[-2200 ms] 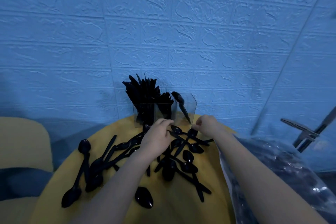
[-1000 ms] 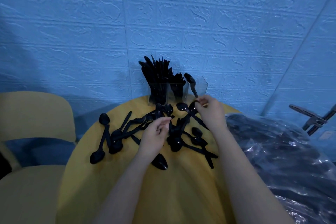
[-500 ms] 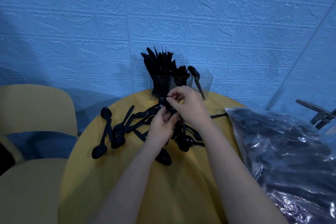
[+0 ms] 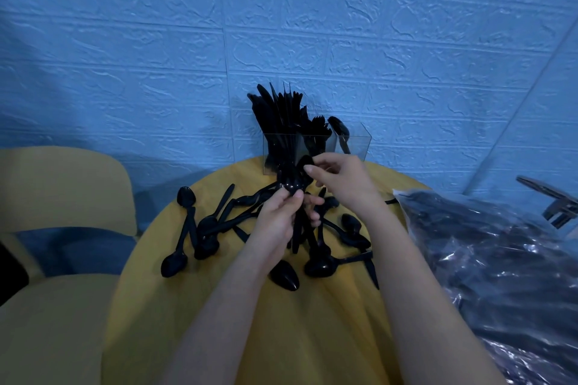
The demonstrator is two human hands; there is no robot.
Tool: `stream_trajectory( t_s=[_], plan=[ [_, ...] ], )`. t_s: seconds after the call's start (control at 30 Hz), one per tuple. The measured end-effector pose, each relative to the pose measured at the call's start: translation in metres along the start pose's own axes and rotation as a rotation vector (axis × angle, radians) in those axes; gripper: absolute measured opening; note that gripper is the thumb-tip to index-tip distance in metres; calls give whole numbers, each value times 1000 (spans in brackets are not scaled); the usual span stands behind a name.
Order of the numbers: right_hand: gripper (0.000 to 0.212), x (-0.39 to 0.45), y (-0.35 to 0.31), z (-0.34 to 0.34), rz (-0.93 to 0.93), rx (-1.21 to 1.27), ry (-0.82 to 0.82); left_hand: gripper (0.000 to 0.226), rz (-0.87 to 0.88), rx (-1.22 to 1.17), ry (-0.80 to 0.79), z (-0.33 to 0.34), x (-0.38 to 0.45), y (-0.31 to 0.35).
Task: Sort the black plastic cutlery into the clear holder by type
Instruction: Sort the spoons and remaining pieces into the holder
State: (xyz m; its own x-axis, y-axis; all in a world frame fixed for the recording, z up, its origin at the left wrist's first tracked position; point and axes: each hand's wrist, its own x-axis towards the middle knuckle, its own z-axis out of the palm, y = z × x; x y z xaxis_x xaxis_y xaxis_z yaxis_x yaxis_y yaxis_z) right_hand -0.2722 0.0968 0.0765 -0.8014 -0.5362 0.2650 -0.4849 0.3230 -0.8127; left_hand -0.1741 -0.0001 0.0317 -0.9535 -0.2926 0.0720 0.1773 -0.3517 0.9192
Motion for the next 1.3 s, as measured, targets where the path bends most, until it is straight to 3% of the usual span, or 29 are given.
stream_trajectory(
  t_s=[0.07,0.2,0.27,0.33,0.4,0.5,0.67,0.8,0.9,1.0,1.1,1.3],
  plan=[
    [10,-1,-4,-2,-9,-30,-14,21,-13,21,-2,-1,-1,2],
    [42,-3,6,-2,56,-280,26,22,-46,53,26,-5,-1,0],
    [47,-3,24,-1,162,-604,56,18,-57,40,57,-7,0,-1],
    [60,-3,42,-1,395,-813,-51,17,-73,15,75,-9,1,0],
    [69,-6,53,1,587,-823,-169,17,-89,-12,78,-9,1,0],
    [75,-5,58,7,583,-787,-252,16,-97,-34,79,-9,1,1],
    [64,-4,46,16,400,-683,-345,18,-103,-46,96,-9,1,1],
    [54,-3,41,6,369,-622,-399,18,-98,-18,113,-11,1,1],
    [45,-1,41,-3,345,-516,-144,18,-116,0,126,-13,2,1],
    [35,-2,47,-3,333,-632,105,14,-143,-51,136,-14,2,1],
    [34,-4,54,2,349,-748,96,16,-156,-71,117,-15,1,2],
    [27,-3,55,7,452,-728,21,21,-174,-79,103,-16,2,-1]
  ],
)
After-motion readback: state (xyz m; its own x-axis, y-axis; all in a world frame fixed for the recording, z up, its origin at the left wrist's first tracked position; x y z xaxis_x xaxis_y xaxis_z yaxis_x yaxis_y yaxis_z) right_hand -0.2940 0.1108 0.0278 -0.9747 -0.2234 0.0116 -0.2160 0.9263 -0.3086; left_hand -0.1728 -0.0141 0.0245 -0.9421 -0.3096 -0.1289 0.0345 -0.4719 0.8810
